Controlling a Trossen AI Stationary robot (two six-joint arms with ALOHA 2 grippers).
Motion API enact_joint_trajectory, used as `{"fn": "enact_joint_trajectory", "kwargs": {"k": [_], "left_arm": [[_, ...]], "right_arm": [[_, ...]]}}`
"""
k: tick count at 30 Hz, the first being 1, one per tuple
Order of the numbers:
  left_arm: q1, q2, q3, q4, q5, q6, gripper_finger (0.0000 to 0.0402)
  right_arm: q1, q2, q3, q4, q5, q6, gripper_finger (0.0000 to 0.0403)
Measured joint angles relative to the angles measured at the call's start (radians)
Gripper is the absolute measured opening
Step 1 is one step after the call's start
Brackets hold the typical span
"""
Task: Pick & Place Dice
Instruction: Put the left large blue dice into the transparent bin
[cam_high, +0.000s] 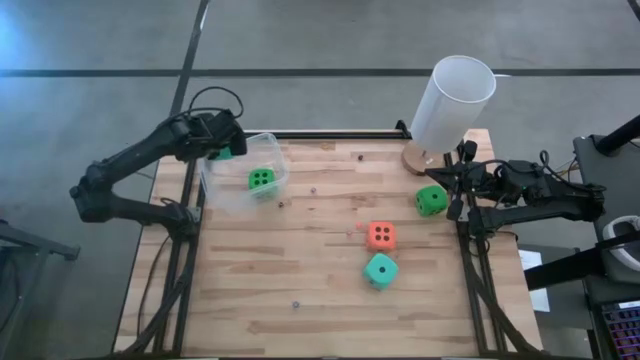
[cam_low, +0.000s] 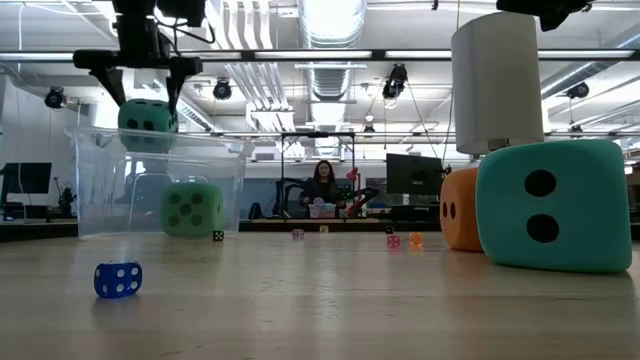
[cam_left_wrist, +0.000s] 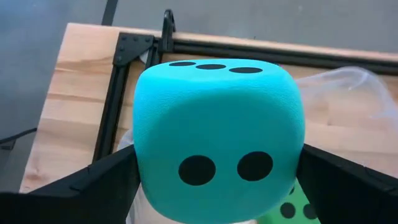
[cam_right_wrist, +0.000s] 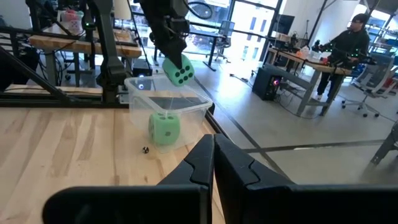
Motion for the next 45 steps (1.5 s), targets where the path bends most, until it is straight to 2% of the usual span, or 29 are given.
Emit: {"fn": "enact_joint_trajectory", "kwargs": {"k": [9, 19, 24, 28, 32, 41, 45], "left_arm": [[-0.012, 0.000, -0.066, 0.025, 0.035, 0.000, 0.0396], [-0.013, 0.000, -0.152, 0.072, 0.148, -0.001, 0.0396], [-0.013, 0.000, -0.171, 0.073, 0.206, -0.001, 0.0399], [-0.013, -0.002, -0.155, 0.072, 0.214, 0.000, 0.0397], [-0.014, -0.019, -0.113, 0.072, 0.197, 0.005, 0.0399], [-0.014, -0.040, -0.070, 0.088, 0.015, 0.010, 0.0399], [-0.018, -0.028, -0.072, 0.086, 0.001, 0.010, 0.0396]], "right_arm": [[0.000, 0.000, 0.000, 0.000, 0.000, -0.002, 0.0008], [0.000, 0.000, 0.000, -0.001, 0.000, -0.001, 0.0008], [0.000, 0.000, 0.000, -0.001, 0.000, -0.003, 0.0008], [0.000, 0.000, 0.000, -0.001, 0.000, -0.001, 0.0008], [0.000, 0.000, 0.000, -0.001, 0.000, 0.000, 0.0008], [0.000, 0.000, 0.000, -0.002, 0.000, -0.002, 0.0008], [0.000, 0.000, 0.000, -0.002, 0.000, -0.002, 0.0008]]}}
